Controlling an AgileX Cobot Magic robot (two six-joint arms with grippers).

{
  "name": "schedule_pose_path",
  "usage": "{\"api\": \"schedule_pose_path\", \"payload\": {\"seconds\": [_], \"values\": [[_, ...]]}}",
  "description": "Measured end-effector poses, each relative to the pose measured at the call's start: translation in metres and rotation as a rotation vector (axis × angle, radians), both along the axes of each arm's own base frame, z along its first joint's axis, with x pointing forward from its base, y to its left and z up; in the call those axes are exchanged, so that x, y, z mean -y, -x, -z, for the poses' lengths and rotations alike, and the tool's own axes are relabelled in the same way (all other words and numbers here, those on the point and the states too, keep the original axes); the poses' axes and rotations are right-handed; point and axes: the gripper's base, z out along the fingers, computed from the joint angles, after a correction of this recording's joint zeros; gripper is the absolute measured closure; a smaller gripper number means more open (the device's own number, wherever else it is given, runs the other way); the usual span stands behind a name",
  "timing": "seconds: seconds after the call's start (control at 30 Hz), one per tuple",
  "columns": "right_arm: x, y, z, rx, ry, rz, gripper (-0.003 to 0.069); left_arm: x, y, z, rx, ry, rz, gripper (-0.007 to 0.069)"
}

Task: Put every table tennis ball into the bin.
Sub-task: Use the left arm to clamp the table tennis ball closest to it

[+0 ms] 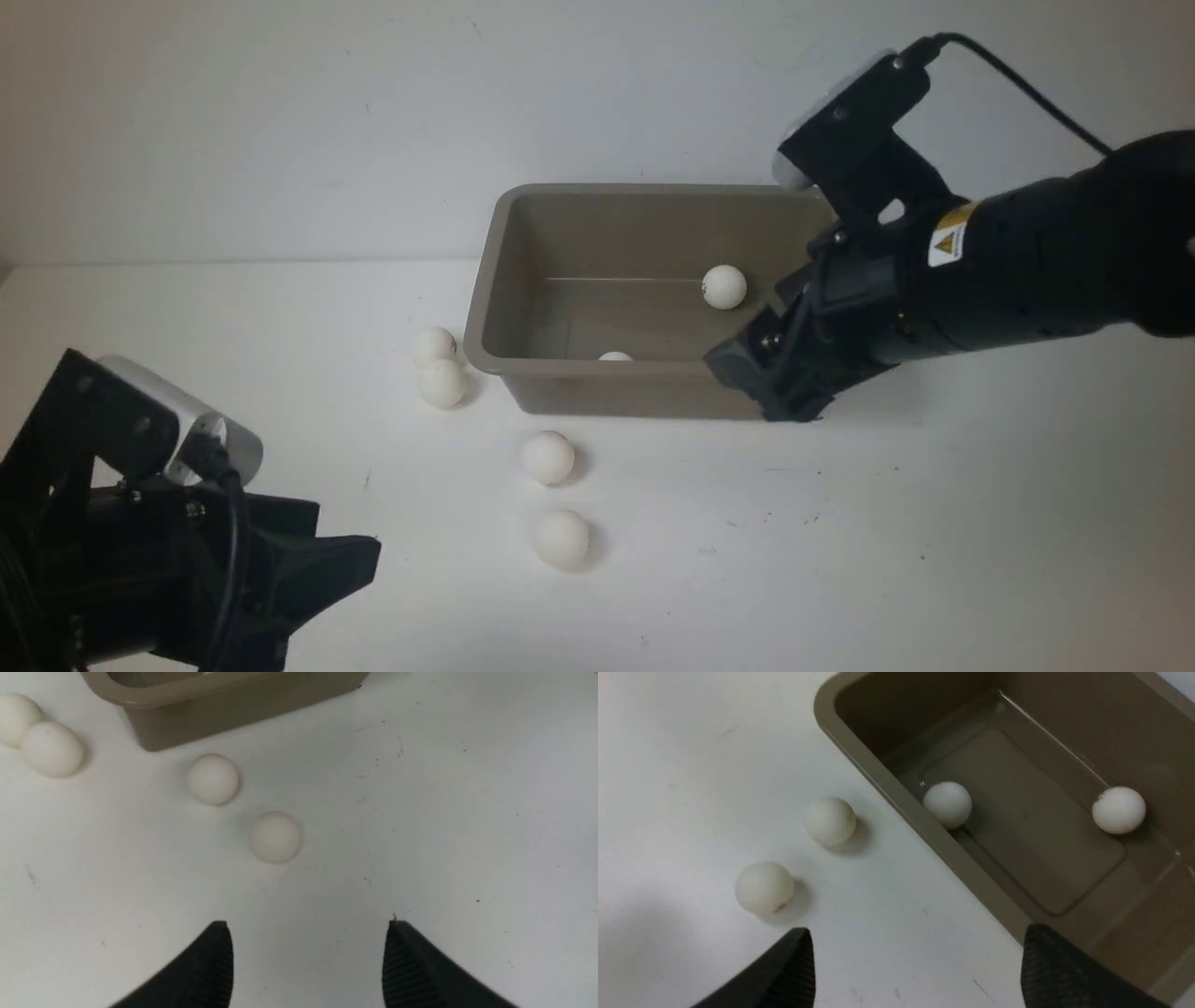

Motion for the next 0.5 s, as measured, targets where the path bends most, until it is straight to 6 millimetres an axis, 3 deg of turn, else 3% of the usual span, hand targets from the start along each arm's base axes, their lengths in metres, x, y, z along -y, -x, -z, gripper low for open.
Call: {"api": "schedule_pose_path", "payload": {"seconds": [0.2, 0.5], "values": [[0.017, 0.007, -0.008, 0.017, 0.125, 0.046, 0.0124, 0.003, -0.012, 0.011, -0.105, 0.034, 0.049, 0.023], [0.019, 0.008, -0.011, 0.033, 0.138, 0.059, 0.0124, 0.006, -0.027, 0.029, -0.133, 0.015, 0.133, 0.019]]}}
